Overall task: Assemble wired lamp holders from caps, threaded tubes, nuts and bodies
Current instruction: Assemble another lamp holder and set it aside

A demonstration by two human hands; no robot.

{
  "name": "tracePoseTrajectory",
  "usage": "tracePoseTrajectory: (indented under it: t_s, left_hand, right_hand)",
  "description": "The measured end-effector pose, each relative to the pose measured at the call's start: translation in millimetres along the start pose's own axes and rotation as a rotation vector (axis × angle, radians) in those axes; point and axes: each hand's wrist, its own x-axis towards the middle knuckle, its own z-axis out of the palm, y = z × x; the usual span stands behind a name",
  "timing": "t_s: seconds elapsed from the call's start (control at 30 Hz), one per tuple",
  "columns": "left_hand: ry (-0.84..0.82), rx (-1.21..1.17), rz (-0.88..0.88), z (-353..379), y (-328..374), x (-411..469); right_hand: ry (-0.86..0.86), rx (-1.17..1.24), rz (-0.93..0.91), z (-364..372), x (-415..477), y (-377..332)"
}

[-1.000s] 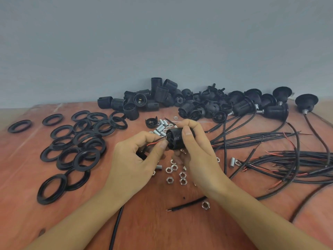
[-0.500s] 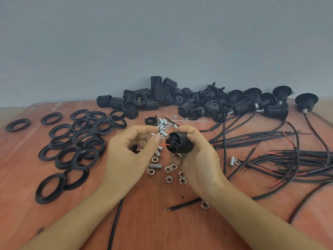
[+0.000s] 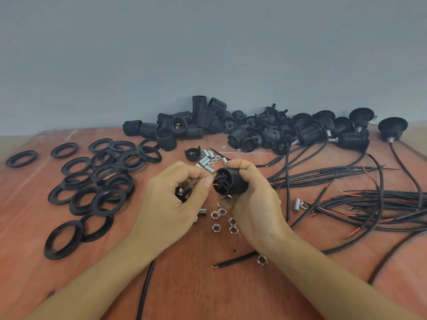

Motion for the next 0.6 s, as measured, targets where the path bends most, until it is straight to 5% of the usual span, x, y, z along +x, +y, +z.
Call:
tracePoseTrajectory:
  t_s: [0.6]
  left_hand:
    - [0.004,-0.008,0.004,0.4,2.7,-0.8]
  right_hand:
    - [0.008,-0.093,-0.027,0.1,0.7,1.9]
